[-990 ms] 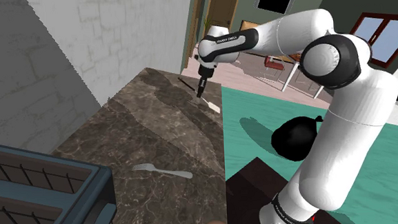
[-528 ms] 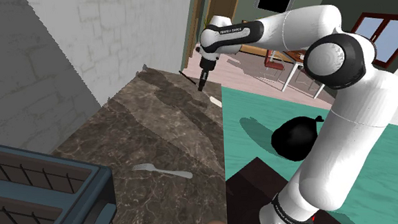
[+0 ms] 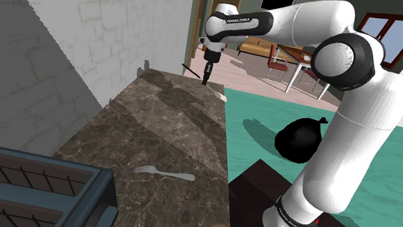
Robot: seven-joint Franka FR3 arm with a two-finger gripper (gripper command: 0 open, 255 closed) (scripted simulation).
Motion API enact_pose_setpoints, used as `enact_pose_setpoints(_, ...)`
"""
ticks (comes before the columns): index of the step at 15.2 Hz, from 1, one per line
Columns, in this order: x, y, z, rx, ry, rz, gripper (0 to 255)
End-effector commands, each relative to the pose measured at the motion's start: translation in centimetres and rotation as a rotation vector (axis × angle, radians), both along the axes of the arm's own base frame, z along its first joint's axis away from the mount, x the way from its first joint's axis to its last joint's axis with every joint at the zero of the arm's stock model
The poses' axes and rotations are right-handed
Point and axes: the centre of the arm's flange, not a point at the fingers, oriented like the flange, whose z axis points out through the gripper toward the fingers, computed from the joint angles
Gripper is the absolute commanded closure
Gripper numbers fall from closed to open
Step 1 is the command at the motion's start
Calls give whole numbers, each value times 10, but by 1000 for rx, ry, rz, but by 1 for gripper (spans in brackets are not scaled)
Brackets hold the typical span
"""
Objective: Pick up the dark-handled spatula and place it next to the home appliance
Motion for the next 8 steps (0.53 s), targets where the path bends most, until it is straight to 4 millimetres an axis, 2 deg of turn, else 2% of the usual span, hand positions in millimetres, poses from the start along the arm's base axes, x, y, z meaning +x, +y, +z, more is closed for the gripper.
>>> enact_pose_setpoints(1,1,-1,10,0,0,0,255)
enact_pose_setpoints(8,1,-1,47,0,0,0,255)
